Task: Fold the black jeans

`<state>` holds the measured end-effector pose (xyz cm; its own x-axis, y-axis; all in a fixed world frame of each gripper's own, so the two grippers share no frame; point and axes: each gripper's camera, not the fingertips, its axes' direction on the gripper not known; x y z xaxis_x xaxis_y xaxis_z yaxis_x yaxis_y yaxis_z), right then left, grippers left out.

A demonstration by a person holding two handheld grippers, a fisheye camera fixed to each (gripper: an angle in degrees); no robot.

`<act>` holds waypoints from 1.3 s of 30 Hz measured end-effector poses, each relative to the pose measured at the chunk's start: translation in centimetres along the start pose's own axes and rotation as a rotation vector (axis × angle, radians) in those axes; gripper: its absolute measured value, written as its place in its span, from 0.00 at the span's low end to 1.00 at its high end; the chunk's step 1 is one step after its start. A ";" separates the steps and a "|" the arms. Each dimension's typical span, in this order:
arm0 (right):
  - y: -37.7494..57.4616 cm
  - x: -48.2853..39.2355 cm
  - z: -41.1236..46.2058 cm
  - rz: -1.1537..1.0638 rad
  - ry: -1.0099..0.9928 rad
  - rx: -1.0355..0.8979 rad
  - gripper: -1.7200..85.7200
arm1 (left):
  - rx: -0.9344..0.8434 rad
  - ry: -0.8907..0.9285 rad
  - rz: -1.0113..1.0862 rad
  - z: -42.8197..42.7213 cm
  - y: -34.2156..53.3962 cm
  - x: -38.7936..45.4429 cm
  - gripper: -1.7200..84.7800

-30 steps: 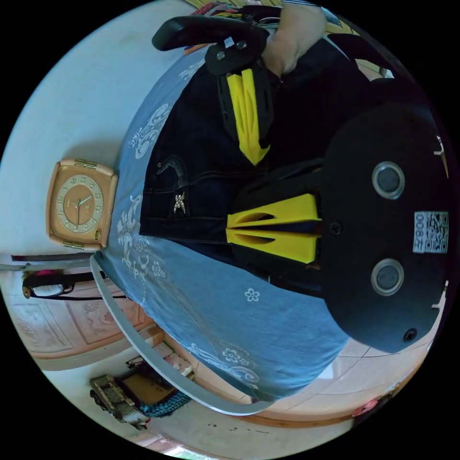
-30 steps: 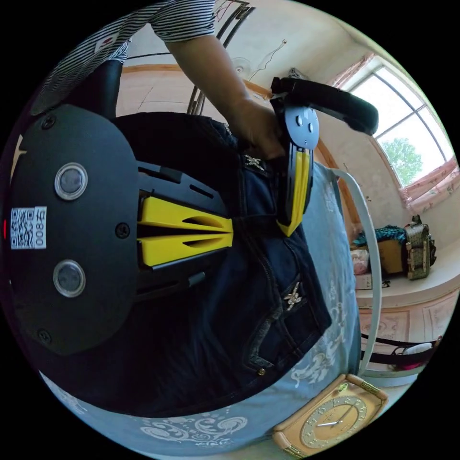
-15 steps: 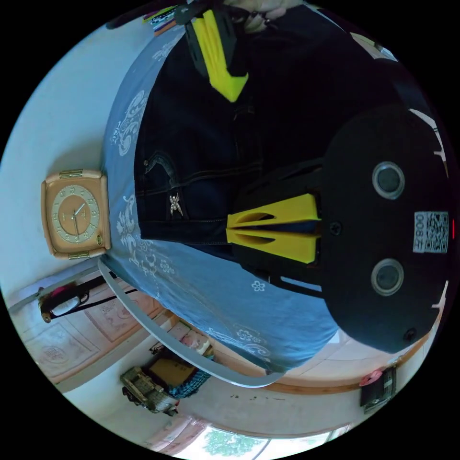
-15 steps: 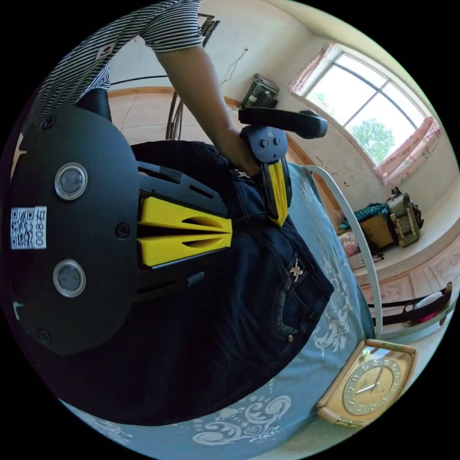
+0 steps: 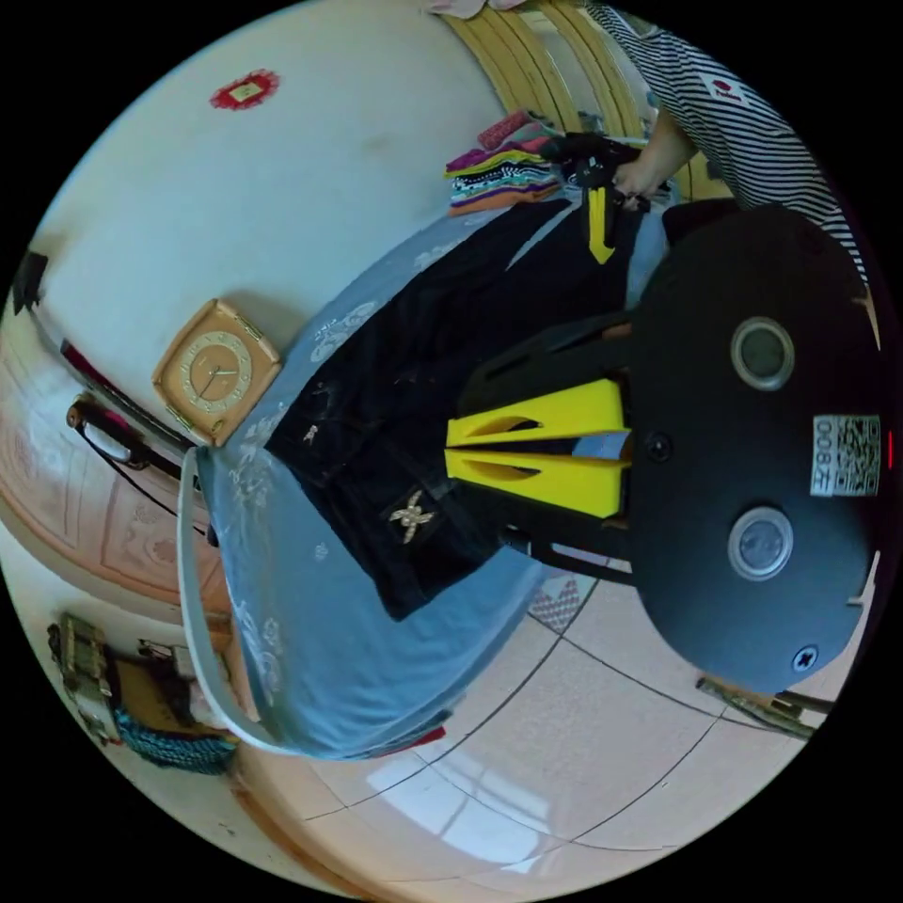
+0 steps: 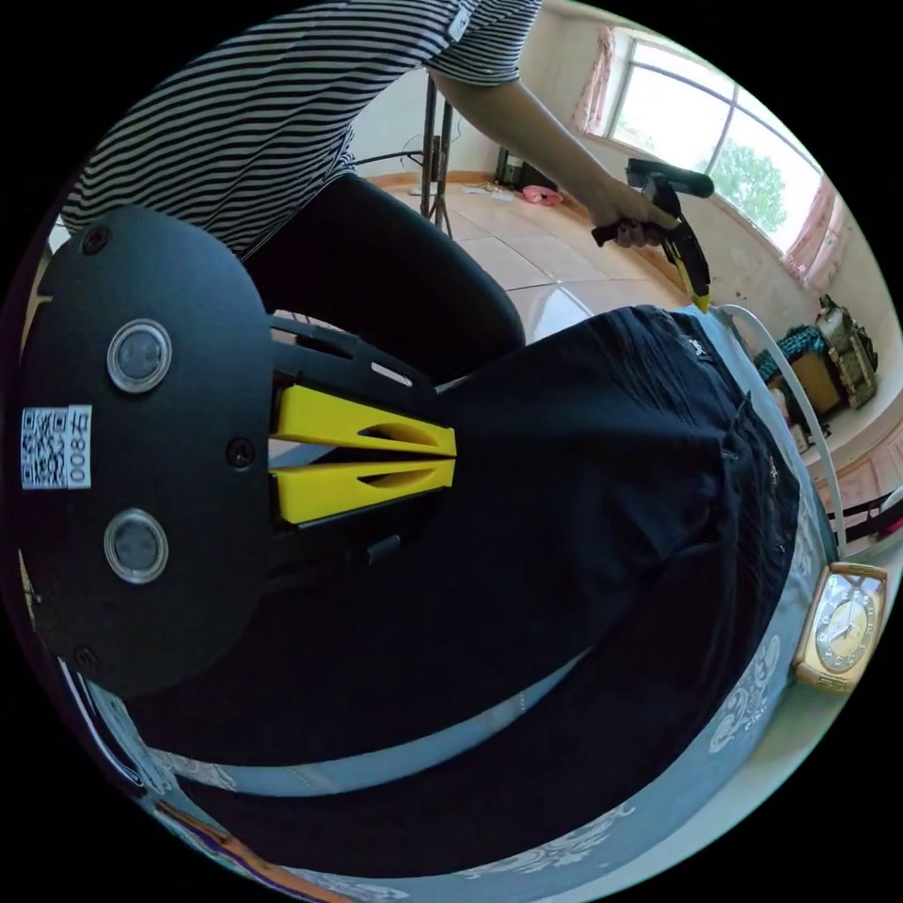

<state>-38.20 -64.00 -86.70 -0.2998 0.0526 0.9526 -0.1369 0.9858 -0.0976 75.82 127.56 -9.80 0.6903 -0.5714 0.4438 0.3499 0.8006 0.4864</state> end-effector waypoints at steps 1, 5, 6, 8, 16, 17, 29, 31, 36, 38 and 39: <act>1.5 -0.1 0.0 0.010 0.021 -0.006 0.02 | -0.043 -0.003 -0.009 0.1 1.2 0.2 0.02; 4.8 0.7 1.5 0.021 0.097 -0.059 0.02 | -0.207 -0.072 -0.027 2.4 2.7 1.1 0.02; 5.9 1.0 1.6 0.017 0.098 -0.030 0.02 | -0.216 -0.083 -0.037 2.6 2.7 1.2 0.02; 7.2 1.8 1.6 0.028 0.082 -0.032 0.02 | -0.246 -0.109 -0.015 2.6 1.9 2.0 0.02; 13.9 3.2 1.6 0.048 0.110 -0.013 0.02 | -0.217 -0.102 0.050 0.1 0.2 5.1 0.02; 14.4 3.5 1.5 0.052 0.097 -0.014 0.02 | -0.219 -0.105 0.070 0.0 -0.2 5.8 0.02; 23.1 9.4 1.0 0.070 -0.010 -0.033 0.02 | -0.391 -0.086 0.141 1.8 -1.0 10.6 0.02; 25.2 10.9 -0.5 0.104 -0.009 0.027 0.02 | -0.354 -0.048 0.168 1.1 -1.3 12.0 0.02; 28.8 16.4 -3.5 0.251 0.149 0.167 0.02 | -0.303 0.070 0.300 2.1 -3.7 18.3 0.02; 29.4 18.9 -3.6 0.291 0.188 0.176 0.02 | -0.327 0.109 0.382 4.8 -5.3 22.2 0.02; 29.7 20.3 -3.3 0.311 0.222 0.162 0.02 | -0.344 0.108 0.403 5.6 -5.6 23.2 0.02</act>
<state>-45.27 -33.15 -69.27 -0.1416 0.3947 0.9078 -0.2242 0.8805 -0.4178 86.30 108.78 2.00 0.8676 -0.1996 0.4554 0.2185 0.9758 0.0114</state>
